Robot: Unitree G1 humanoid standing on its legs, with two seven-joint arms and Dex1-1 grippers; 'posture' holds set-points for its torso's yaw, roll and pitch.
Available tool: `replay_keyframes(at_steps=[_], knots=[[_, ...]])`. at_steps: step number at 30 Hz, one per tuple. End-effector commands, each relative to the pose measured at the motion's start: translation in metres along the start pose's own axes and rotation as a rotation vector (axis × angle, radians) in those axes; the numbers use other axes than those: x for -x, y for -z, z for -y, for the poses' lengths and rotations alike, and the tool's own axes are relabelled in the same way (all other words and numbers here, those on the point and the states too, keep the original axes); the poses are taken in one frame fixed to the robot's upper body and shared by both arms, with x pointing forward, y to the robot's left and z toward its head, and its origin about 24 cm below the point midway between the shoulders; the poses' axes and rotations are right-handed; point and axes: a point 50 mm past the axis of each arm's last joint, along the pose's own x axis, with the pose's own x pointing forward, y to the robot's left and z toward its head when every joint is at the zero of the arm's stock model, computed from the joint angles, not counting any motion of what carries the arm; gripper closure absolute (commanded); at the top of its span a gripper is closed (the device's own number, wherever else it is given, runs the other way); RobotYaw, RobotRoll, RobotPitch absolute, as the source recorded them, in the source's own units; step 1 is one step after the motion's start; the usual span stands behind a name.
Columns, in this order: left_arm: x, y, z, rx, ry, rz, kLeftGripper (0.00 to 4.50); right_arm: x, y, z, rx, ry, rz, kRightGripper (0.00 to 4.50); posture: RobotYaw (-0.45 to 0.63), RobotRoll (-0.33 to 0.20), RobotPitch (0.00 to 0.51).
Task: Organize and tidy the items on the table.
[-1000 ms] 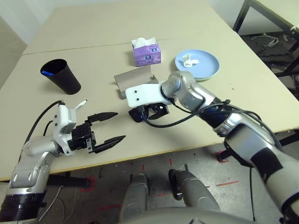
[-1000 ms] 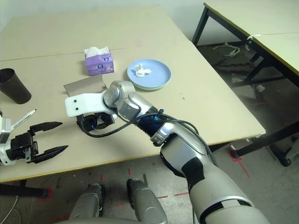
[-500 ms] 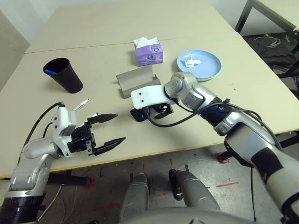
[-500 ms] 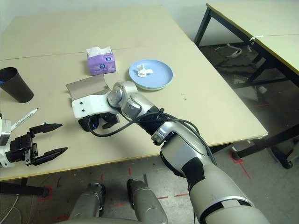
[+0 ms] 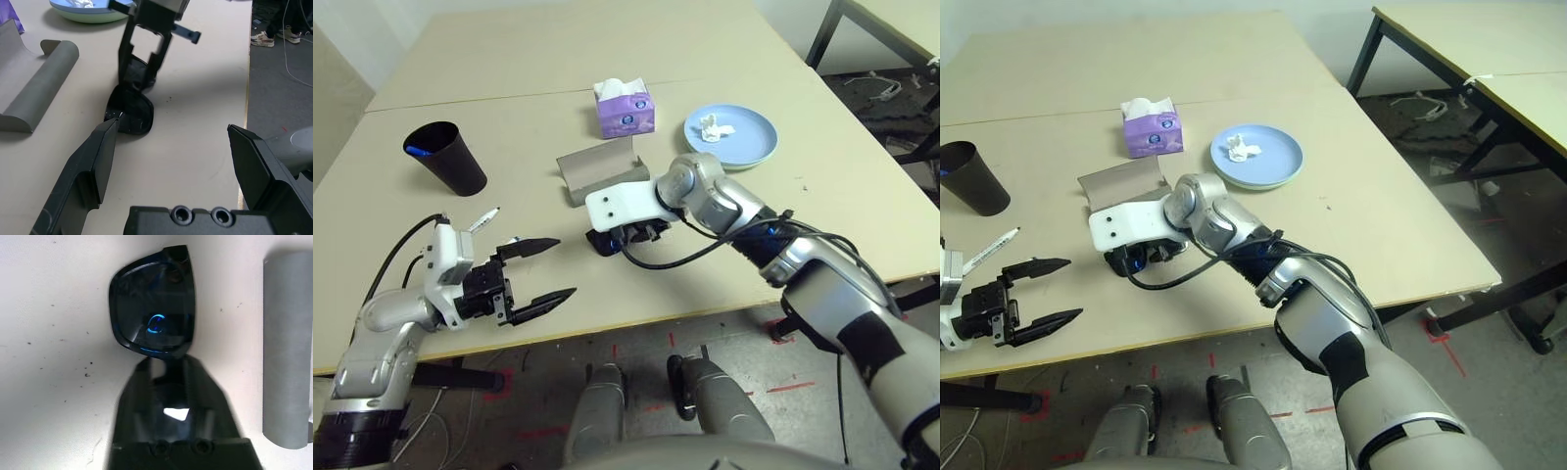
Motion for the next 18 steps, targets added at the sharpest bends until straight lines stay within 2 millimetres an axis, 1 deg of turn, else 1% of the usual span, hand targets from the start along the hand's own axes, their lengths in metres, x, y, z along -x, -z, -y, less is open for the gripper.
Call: replay_keyframes(at_steps=[1,6,10,15,18], knots=[[-0.001,-0.003,0.003,-0.018,0.0,0.01,0.0,0.003,-0.006,-0.003,-0.006,-0.019,0.056,4.3,0.01,0.0,0.162],[-0.001,-0.007,0.001,-0.027,-0.012,0.02,0.0,0.008,-0.01,-0.002,-0.007,-0.022,0.071,4.31,0.01,0.0,0.159],[-0.002,-0.005,0.002,-0.023,-0.013,0.018,0.0,0.009,-0.006,0.001,-0.001,-0.007,0.039,4.31,0.01,0.0,0.163],[-0.001,-0.002,0.0,-0.012,-0.016,0.009,0.0,0.022,-0.005,0.023,0.01,0.097,0.009,4.33,-0.01,0.0,0.169],[0.001,0.001,-0.002,-0.005,-0.038,-0.007,0.0,0.026,-0.005,0.038,0.015,0.172,0.001,4.34,-0.01,0.0,0.17]])
